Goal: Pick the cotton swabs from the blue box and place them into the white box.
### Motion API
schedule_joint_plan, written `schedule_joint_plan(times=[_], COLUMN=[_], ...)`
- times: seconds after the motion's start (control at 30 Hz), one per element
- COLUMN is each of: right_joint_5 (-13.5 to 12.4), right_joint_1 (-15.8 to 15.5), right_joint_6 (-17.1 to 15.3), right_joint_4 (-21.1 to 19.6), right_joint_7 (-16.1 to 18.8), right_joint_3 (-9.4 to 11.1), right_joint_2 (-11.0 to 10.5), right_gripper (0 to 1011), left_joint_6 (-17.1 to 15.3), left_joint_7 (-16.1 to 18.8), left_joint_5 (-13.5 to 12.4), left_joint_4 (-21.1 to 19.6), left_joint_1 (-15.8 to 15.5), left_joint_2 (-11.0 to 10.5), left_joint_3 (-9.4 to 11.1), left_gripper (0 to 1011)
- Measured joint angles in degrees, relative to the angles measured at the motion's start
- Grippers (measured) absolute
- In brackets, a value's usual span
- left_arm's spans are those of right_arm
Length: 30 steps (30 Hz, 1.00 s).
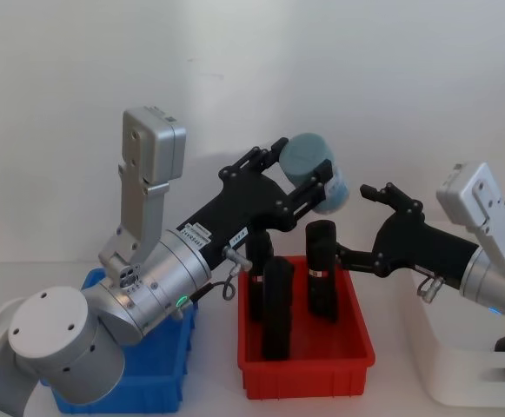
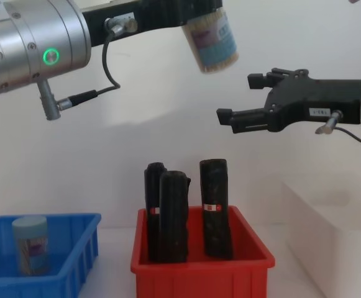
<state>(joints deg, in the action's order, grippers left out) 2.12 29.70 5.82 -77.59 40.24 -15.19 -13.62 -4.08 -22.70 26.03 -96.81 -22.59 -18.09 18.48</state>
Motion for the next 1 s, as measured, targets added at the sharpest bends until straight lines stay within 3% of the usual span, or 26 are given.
schedule_joint_plan(times=[0.5,1.0], right_joint_5=[0.74,-0.05], right_joint_1=[2.2,2.77], right_joint_6=[-1.06,-1.37], right_joint_4=[1.94,1.02], right_joint_7=[2.85,3.46], right_joint_3=[-1.29,-2.09], right_joint_2=[0.97,1.19], right_gripper=[1002,1002], left_joint_6=[-0.09,-0.35], left_joint_7=[0.04,0.01], left_joint_5=[-0.36,-0.62], left_joint_4=[0.52,1.17], left_joint_1=[-0.01,0.08], left_joint_2=[0.34,0.5], left_joint_3=[0.49,0.91], left_gripper=[670,670])
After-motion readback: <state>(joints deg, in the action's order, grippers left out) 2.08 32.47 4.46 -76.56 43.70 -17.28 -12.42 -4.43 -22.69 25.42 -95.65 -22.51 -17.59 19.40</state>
